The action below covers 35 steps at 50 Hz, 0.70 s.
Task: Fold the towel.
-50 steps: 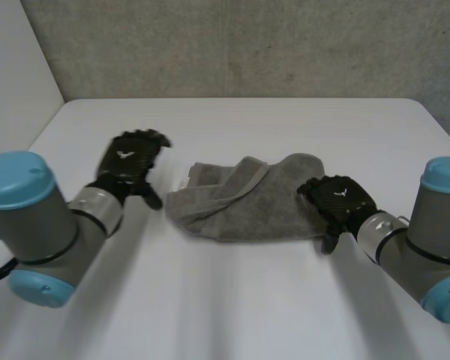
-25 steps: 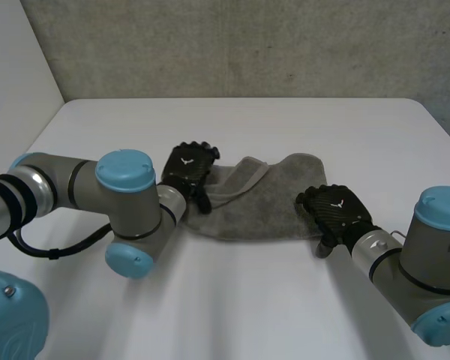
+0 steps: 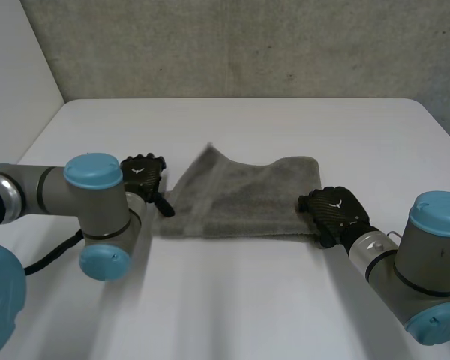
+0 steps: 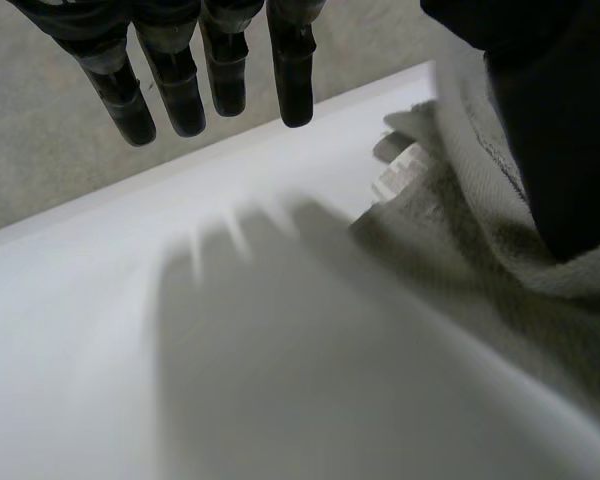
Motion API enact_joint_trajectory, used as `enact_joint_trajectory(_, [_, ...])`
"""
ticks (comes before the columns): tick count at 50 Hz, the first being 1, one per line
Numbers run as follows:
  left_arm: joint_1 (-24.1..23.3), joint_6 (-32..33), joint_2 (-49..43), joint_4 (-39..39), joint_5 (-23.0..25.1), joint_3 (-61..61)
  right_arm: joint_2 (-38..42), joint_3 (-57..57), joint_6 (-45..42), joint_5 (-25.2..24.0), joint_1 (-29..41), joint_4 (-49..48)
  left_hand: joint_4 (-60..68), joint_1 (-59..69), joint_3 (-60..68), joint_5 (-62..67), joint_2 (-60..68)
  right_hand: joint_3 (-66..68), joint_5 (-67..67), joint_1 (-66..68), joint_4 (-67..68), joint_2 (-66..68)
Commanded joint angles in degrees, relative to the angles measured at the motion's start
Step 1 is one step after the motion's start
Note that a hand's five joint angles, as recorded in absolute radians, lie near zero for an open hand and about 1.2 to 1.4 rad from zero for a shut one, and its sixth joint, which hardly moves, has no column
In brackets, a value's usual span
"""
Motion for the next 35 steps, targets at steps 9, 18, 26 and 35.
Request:
enact_joint_trajectory(9, [-0.6,-0.8,8.6,-0.1,-0.4,-9.0,1.5,-0.6,0.0,1.1,0.1,-1.5,-3.1,-3.4,-3.0,-1.9,-2.7,35.2,34.9,34.7,34.7,35.2])
enact_joint_trajectory(18, [-0.4,-0.8,15.7,-0.1,-0.2,-14.0,-3.5,1.4,-0.2,0.9,0.0,-0.1,-3.4,-3.7,-3.3,-2.3,-3.0,35.2,35.0,34.8,34.8,35.2])
enact_joint_trajectory(26, [1.1,-0.4,23.0,0.0,0.1,-19.9,-11.4,5.9,-8.0,-1.0,-0.7,12.7,-3.6,-3.9,-3.5,-2.4,-3.2,35.2,35.0,34.8,34.8,35.2])
enact_joint_trajectory(35, [3.3,-0.4,29.3,0.2,1.8,-23.9,-18.8,2.1,-32.7,-5.8,-10.5,28.8,-3.6,-3.9,-3.5,-2.4,-3.2,35.2,35.0,34.8,34.8,35.2])
